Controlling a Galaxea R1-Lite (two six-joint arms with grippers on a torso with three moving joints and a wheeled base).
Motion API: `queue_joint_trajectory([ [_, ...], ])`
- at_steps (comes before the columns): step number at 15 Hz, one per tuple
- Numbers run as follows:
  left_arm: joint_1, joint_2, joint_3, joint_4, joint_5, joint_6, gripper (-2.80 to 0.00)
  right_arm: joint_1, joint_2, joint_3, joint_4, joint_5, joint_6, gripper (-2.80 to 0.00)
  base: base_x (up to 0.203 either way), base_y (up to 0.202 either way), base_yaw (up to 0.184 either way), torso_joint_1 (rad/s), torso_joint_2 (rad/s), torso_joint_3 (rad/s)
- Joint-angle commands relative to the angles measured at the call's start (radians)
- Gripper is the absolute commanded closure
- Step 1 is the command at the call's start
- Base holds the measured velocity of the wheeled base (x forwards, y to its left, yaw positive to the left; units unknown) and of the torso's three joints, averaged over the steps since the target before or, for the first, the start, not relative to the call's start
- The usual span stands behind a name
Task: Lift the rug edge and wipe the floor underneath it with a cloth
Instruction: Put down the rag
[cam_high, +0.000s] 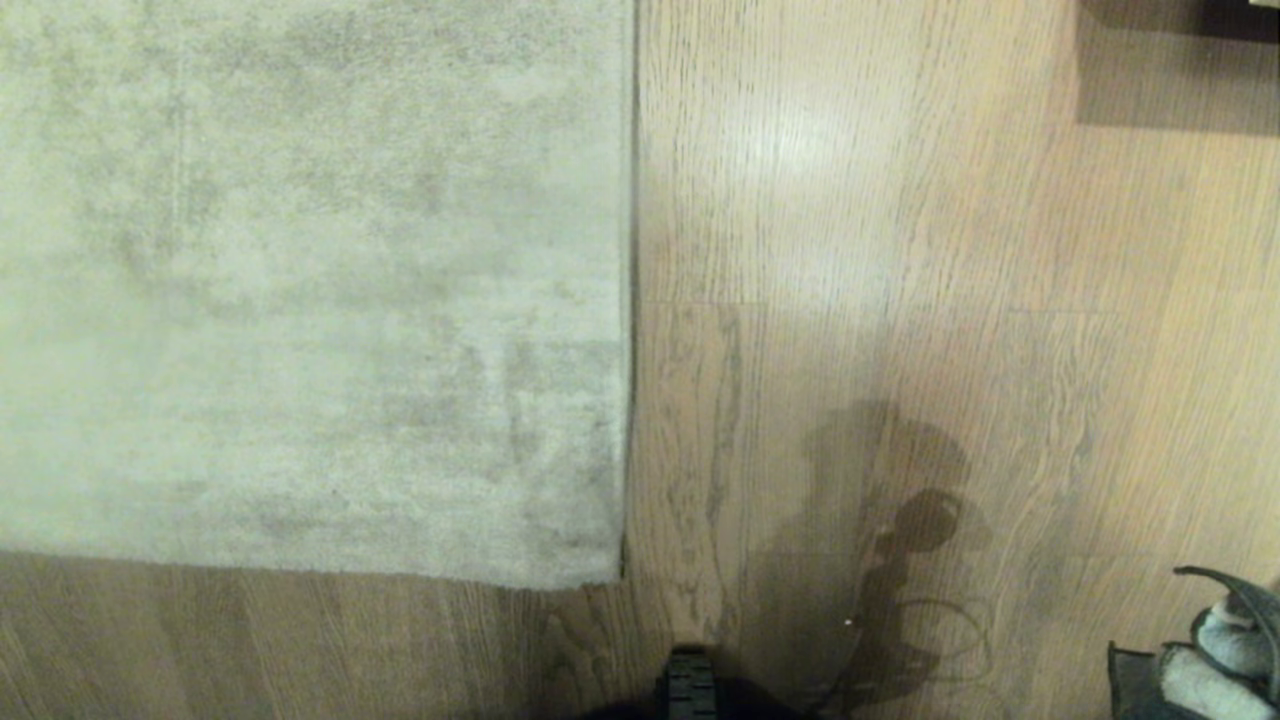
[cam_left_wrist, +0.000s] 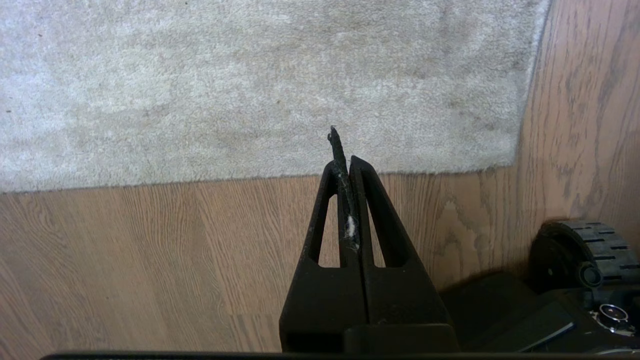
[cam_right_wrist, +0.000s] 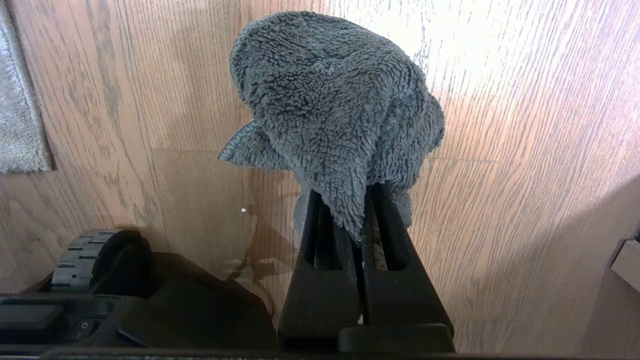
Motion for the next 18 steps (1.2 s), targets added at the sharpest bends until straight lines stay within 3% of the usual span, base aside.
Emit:
queue_joint_trajectory([
  [1,0.000,0.001,0.000,-0.001,0.000,0.000,0.00,0.001,0.001,0.000,0.000,-0.001,-0.001,0.00,0.000,0.000,0.000,0.000,0.00,0.000],
  [15,0.000,0.001,0.000,0.002,0.006,-0.033,0.00,0.000,0.001,0.000,0.000,-0.001,-0.001,0.00,0.000,0.000,0.000,0.000,0.00,0.000],
  [18,0.000,0.001,0.000,0.002,0.006,-0.033,0.00,0.000,0.001,0.000,0.000,0.000,-0.001,0.00,-0.001,-0.115,0.006,0.003,0.00,0.002],
])
